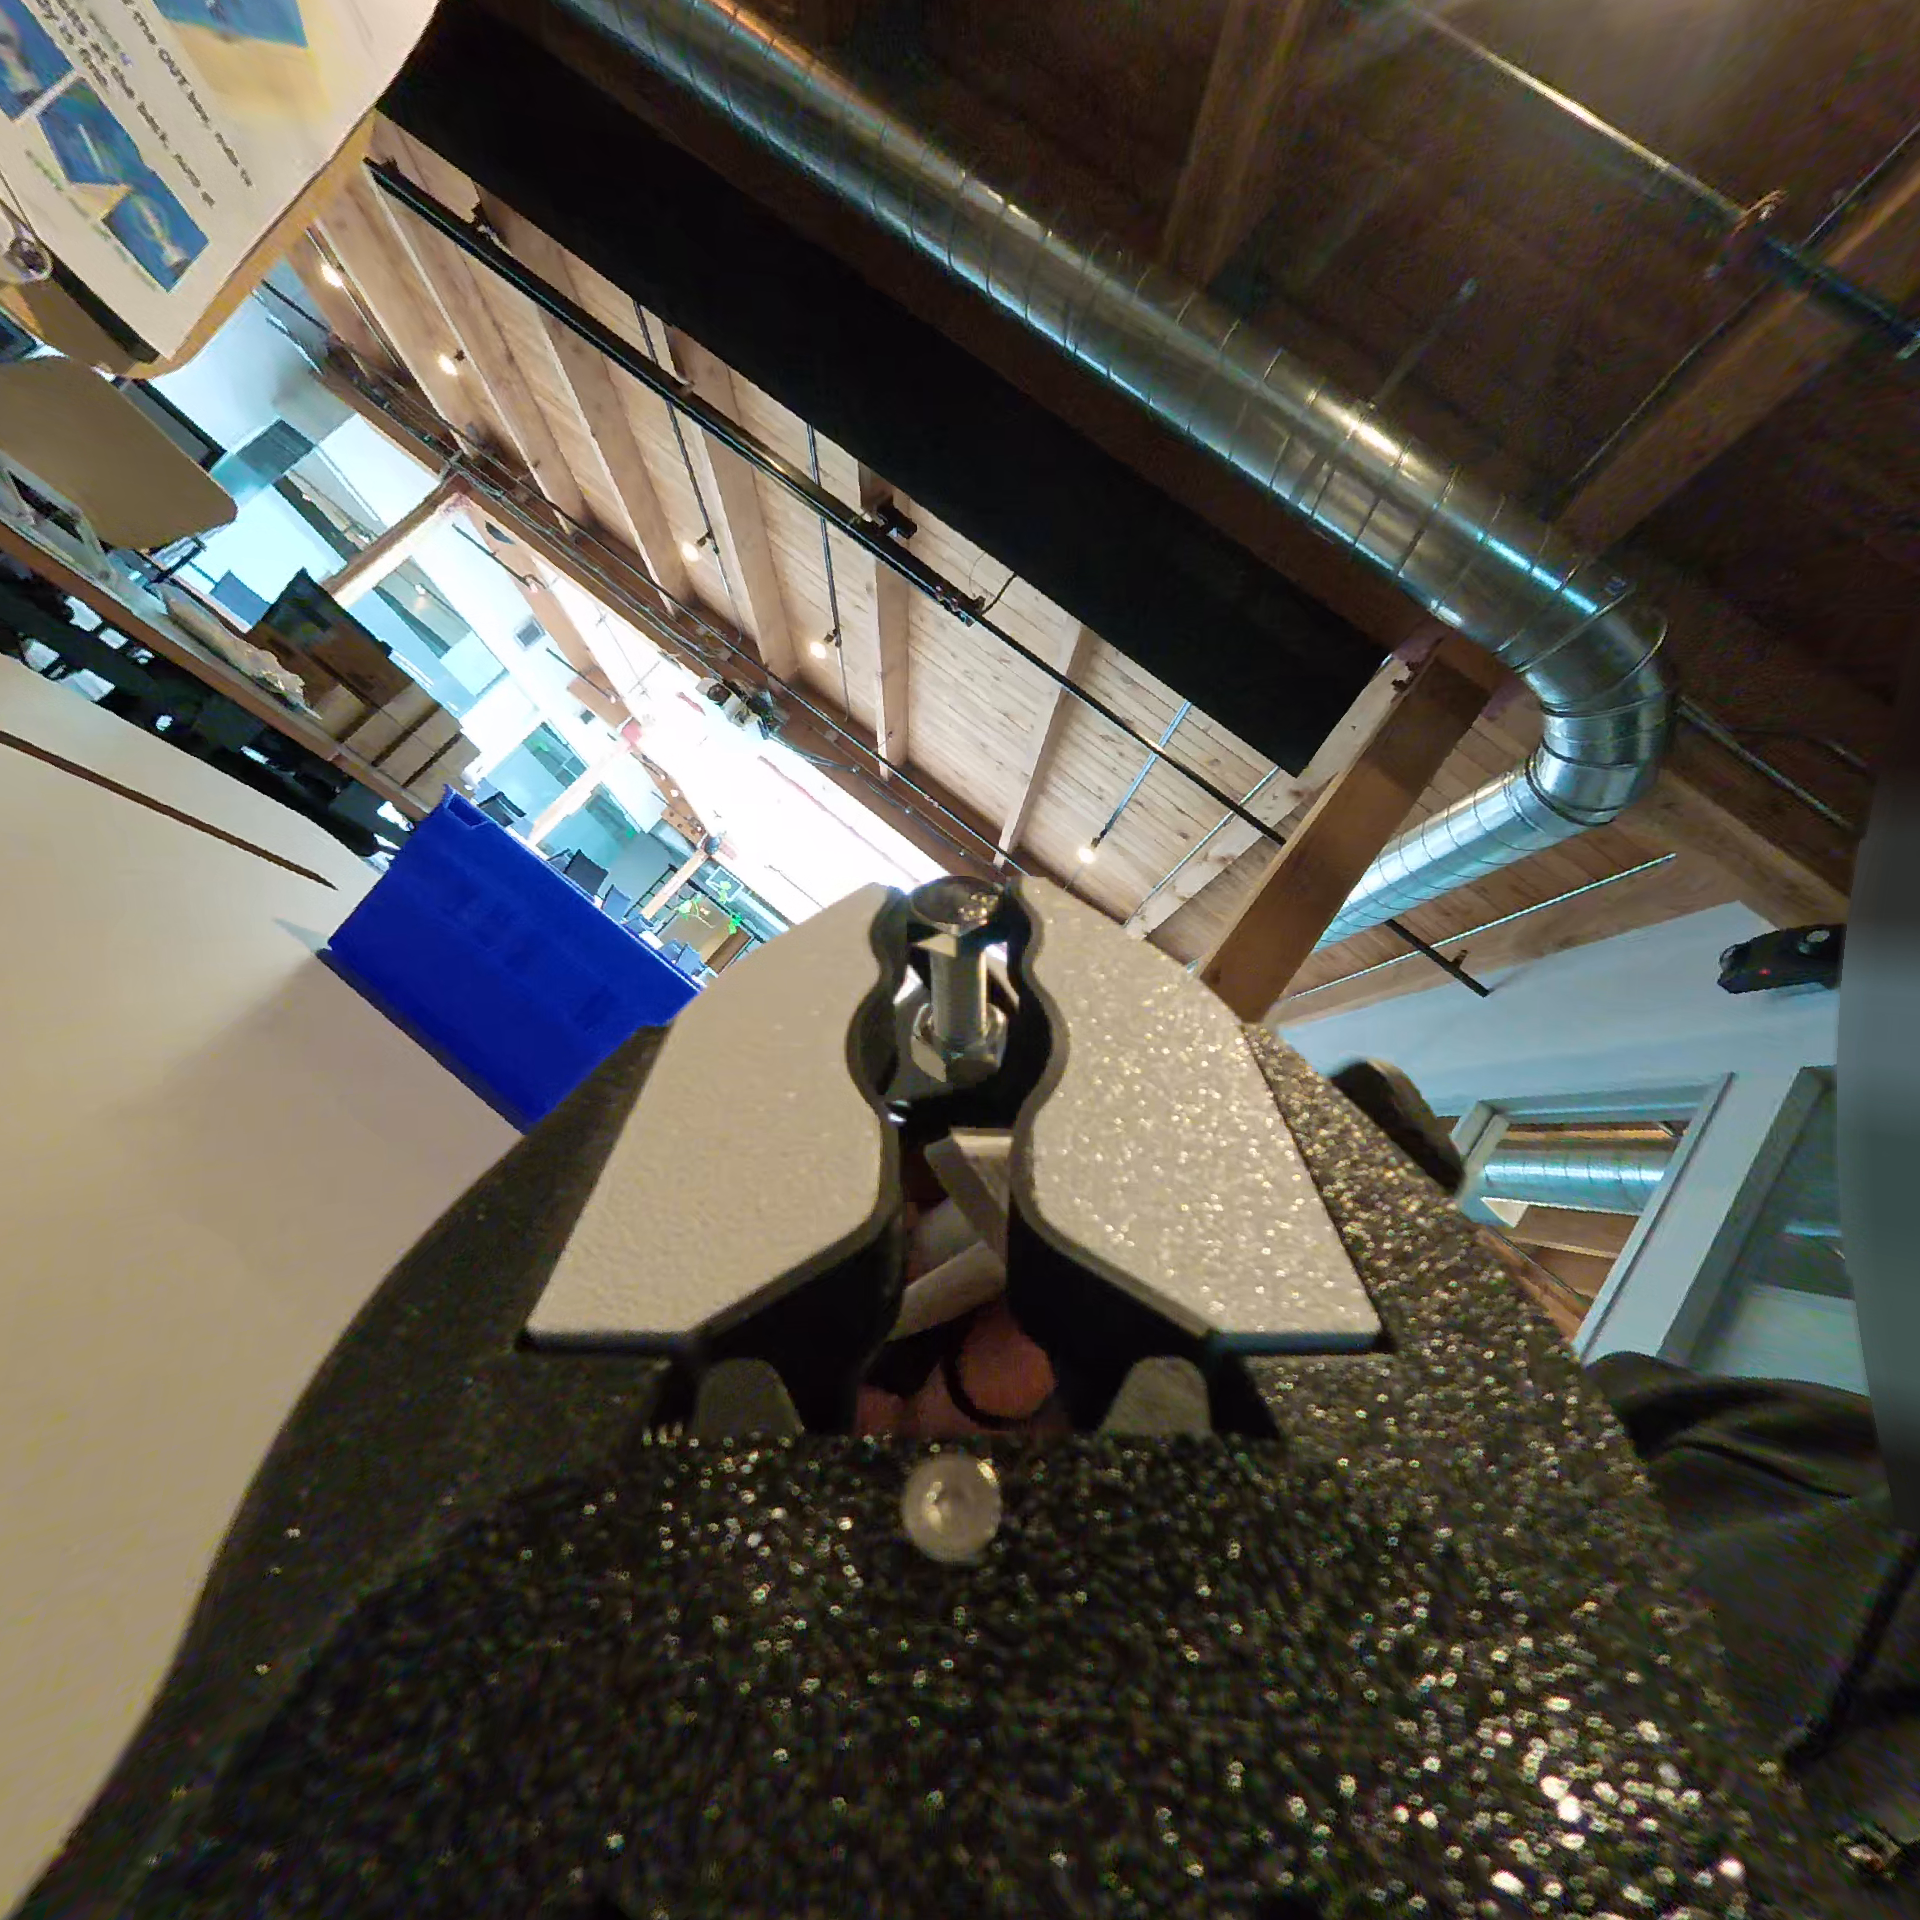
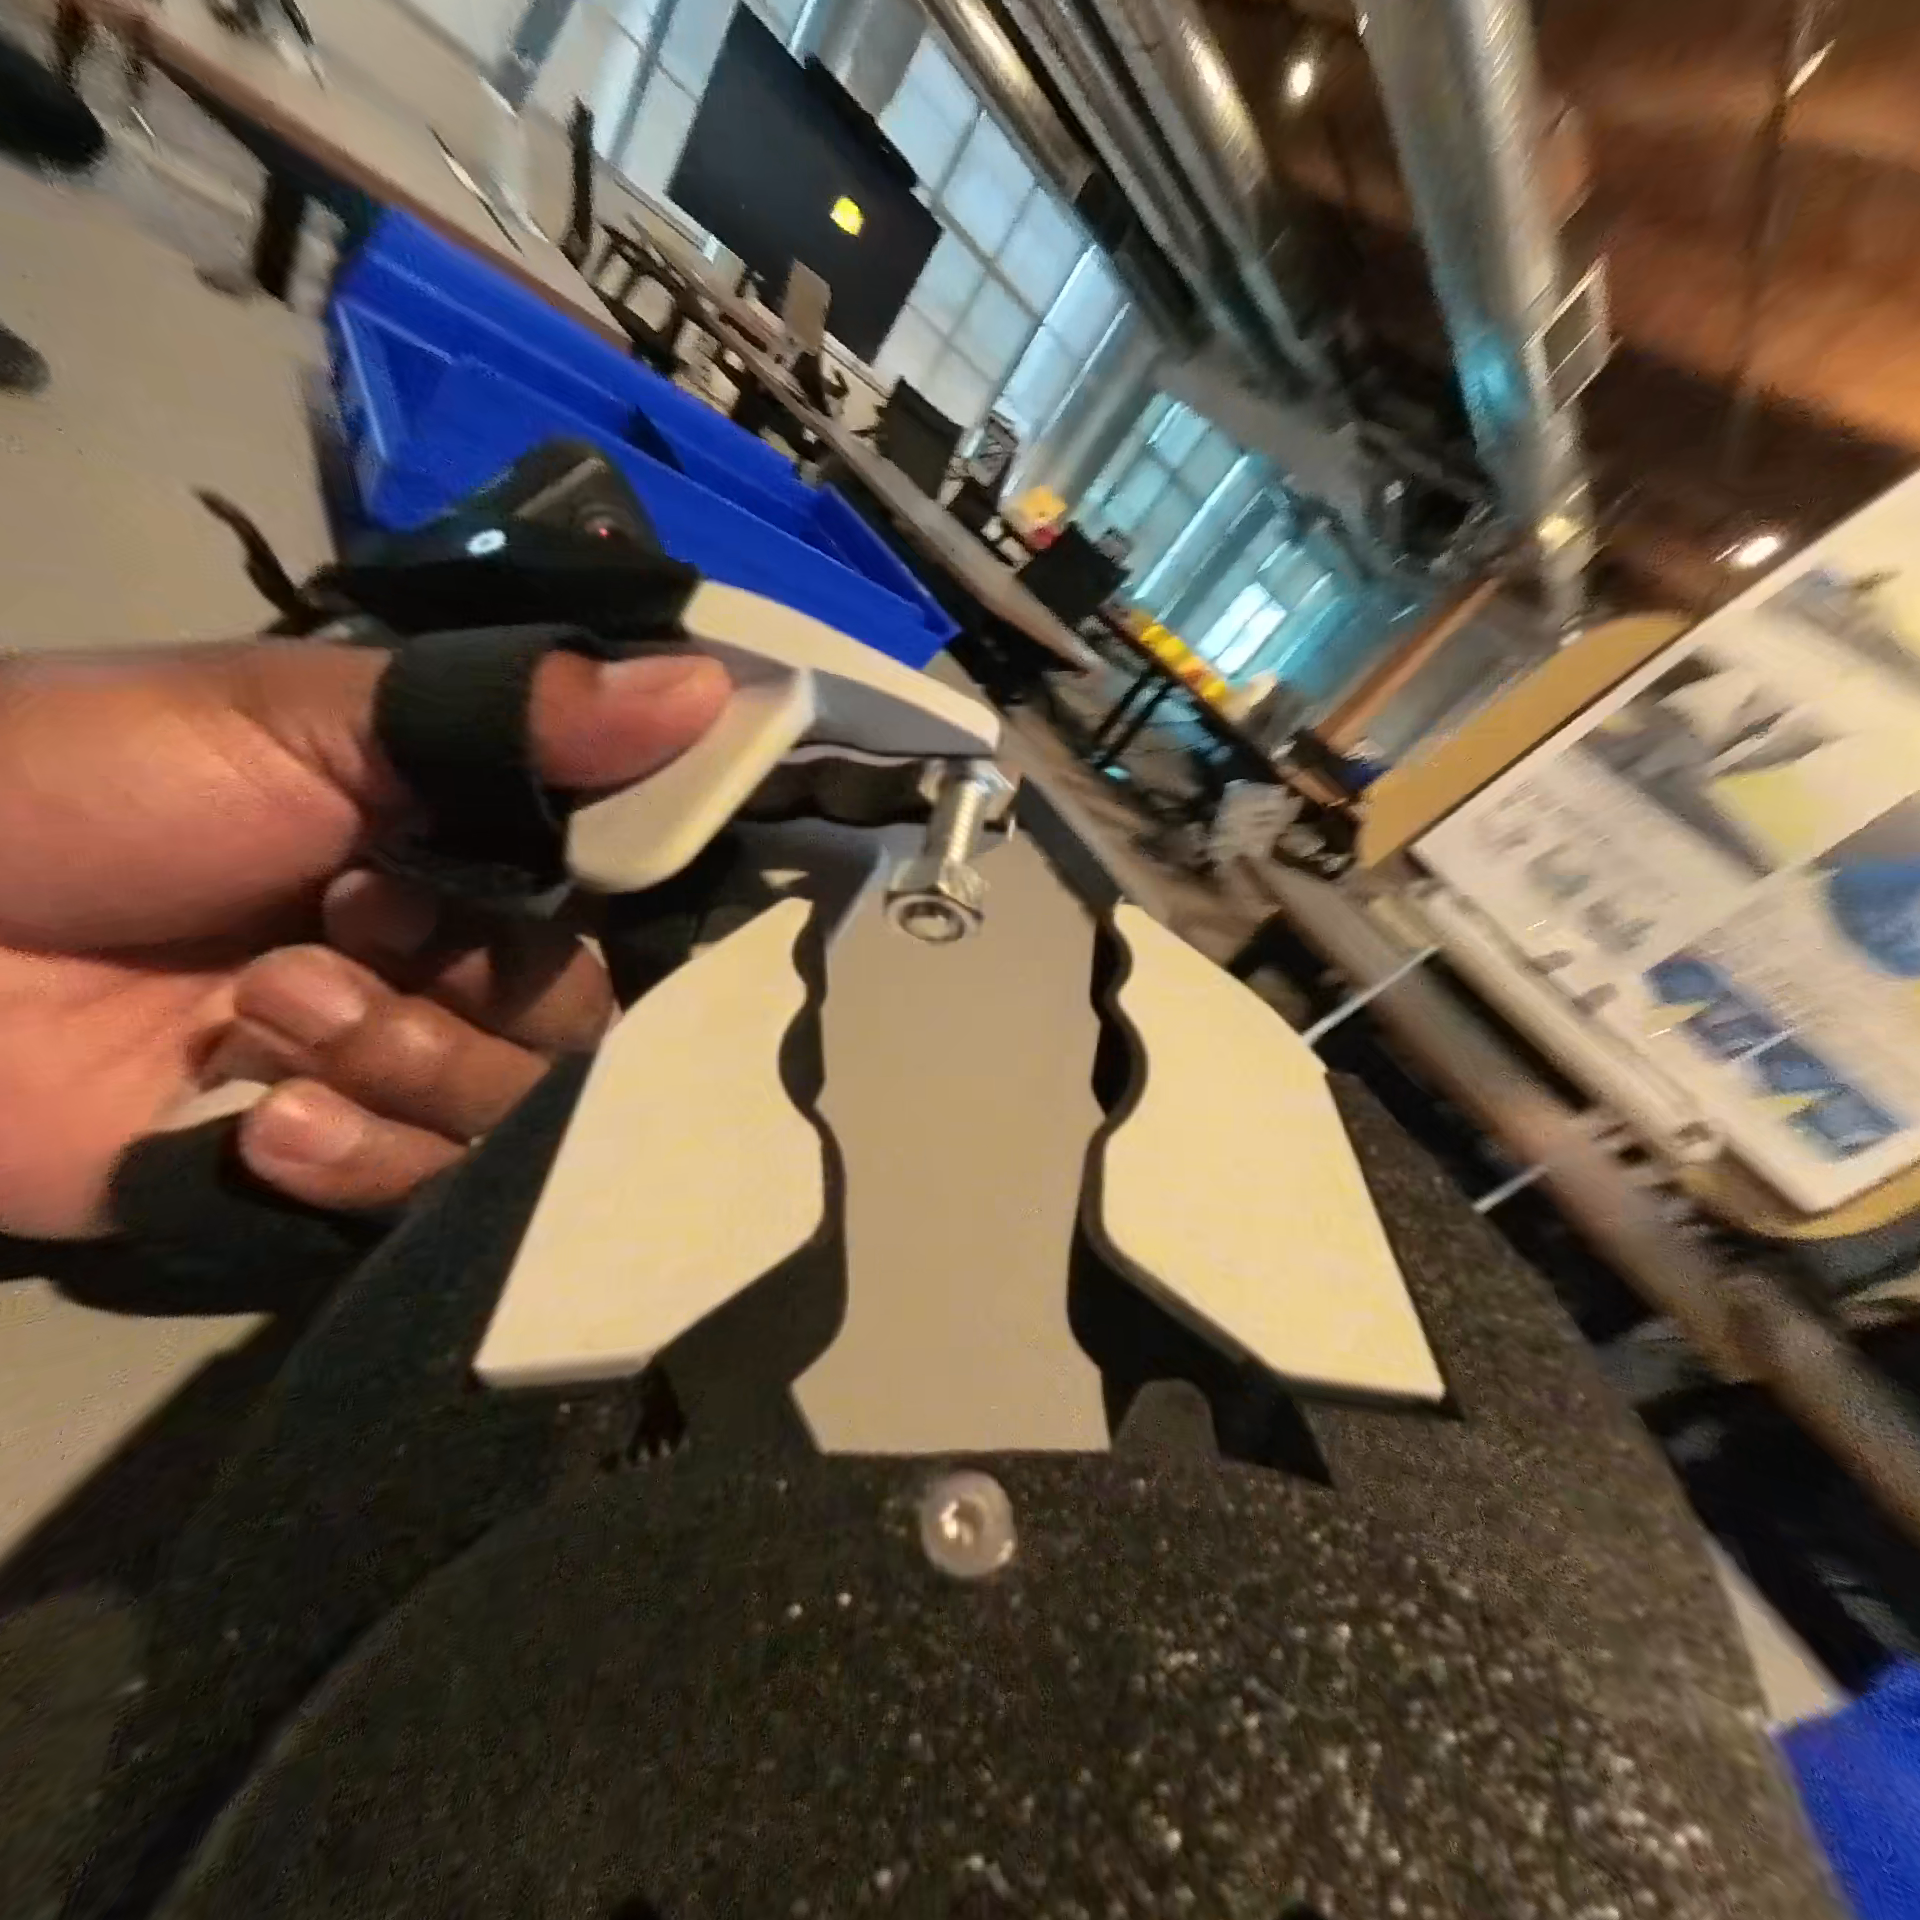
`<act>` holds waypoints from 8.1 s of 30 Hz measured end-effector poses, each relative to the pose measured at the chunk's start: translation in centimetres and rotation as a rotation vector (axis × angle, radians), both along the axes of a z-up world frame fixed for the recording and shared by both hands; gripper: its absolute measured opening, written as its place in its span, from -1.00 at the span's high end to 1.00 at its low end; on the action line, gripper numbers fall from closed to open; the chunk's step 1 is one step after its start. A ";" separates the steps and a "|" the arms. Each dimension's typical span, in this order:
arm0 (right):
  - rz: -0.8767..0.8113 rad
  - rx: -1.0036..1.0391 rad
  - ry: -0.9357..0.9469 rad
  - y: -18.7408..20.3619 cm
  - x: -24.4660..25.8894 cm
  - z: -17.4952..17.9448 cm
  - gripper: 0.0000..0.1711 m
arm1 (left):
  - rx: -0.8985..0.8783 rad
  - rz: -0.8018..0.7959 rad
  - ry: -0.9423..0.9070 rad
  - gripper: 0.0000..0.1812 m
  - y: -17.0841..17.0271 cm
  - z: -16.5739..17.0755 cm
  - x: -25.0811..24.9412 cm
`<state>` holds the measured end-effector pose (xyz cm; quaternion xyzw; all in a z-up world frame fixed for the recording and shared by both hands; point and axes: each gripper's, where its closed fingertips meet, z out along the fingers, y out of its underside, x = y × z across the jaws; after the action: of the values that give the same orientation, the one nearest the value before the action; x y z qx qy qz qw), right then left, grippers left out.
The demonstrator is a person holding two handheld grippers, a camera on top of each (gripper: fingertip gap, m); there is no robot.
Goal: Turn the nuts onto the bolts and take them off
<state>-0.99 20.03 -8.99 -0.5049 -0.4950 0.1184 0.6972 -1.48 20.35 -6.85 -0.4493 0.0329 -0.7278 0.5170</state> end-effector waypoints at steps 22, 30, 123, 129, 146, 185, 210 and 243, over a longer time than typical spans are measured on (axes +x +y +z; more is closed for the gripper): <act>0.568 -0.887 0.464 -1.3 -0.5 0.4 0.78 | 0.010 -0.020 0.015 0.82 -0.3 0.0 1.0; 0.331 -0.512 0.261 -1.0 -0.8 -0.2 0.41 | 0.004 -0.008 -0.022 0.82 -0.1 0.2 0.4; 0.650 -0.264 -0.038 -6.7 0.2 0.0 0.79 | 0.491 -0.346 0.682 0.75 -7.1 -2.0 1.6; 0.654 -0.265 -0.029 -6.7 0.1 0.1 0.78 | 0.496 -0.329 0.685 0.79 -7.0 -1.9 1.6; 0.177 0.405 -0.248 -3.0 1.3 0.5 0.65 | 0.223 -0.307 0.551 0.79 -4.2 -2.2 2.1; 0.509 -0.491 0.102 -2.9 0.6 -0.1 0.79 | 0.215 -0.203 0.585 0.80 -3.0 -2.3 1.8; 0.336 0.015 -0.067 -2.7 1.0 0.0 0.79 | 0.171 -0.252 0.496 0.80 -3.0 -1.9 2.1; 0.475 -0.356 0.057 -2.9 0.6 0.1 0.79 | 0.218 -0.199 0.545 0.79 -3.0 -1.7 2.2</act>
<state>-0.35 17.13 -8.90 -0.4856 -0.5509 0.3775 0.5641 0.67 17.35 -8.59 -0.5643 0.2922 -0.6198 0.4604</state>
